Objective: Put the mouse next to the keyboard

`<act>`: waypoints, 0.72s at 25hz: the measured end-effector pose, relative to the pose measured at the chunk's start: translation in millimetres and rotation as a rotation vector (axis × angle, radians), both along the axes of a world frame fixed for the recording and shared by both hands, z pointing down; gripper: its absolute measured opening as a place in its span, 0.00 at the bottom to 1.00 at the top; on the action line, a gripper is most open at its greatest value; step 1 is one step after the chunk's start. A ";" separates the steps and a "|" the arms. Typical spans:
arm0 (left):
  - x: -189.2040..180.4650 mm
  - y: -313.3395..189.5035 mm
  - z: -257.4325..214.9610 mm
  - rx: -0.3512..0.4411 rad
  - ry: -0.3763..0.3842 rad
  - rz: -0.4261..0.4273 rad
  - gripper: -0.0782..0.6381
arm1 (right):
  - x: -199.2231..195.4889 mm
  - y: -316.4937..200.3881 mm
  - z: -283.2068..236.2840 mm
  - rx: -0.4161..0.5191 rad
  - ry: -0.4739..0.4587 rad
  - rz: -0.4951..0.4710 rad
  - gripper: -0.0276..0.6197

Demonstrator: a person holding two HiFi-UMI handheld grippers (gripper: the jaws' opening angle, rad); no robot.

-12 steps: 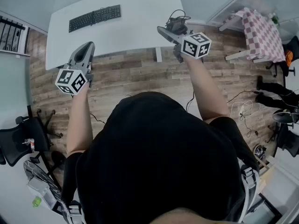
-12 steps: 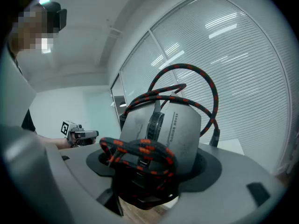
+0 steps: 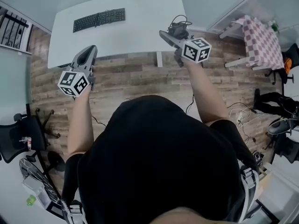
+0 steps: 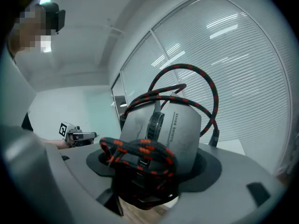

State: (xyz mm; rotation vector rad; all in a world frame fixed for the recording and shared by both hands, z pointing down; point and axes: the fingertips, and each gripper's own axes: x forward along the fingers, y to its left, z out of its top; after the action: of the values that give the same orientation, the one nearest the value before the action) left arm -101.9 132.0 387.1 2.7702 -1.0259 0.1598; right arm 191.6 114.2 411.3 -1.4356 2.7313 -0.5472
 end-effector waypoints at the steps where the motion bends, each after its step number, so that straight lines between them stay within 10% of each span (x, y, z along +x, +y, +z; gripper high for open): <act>1: -0.6 1.5 -0.3 0.002 -0.001 -0.002 0.15 | -0.4 0.1 -0.8 0.002 -0.005 0.002 0.61; 18: 10.3 24.8 0.4 0.011 -0.008 -0.048 0.15 | 5.2 -1.8 3.6 0.002 -0.016 -0.038 0.61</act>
State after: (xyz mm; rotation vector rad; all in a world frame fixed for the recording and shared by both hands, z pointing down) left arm -91.6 156.8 387.4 2.7546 -1.0974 0.1592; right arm 196.8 112.4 414.8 -1.3756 2.7517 -0.5547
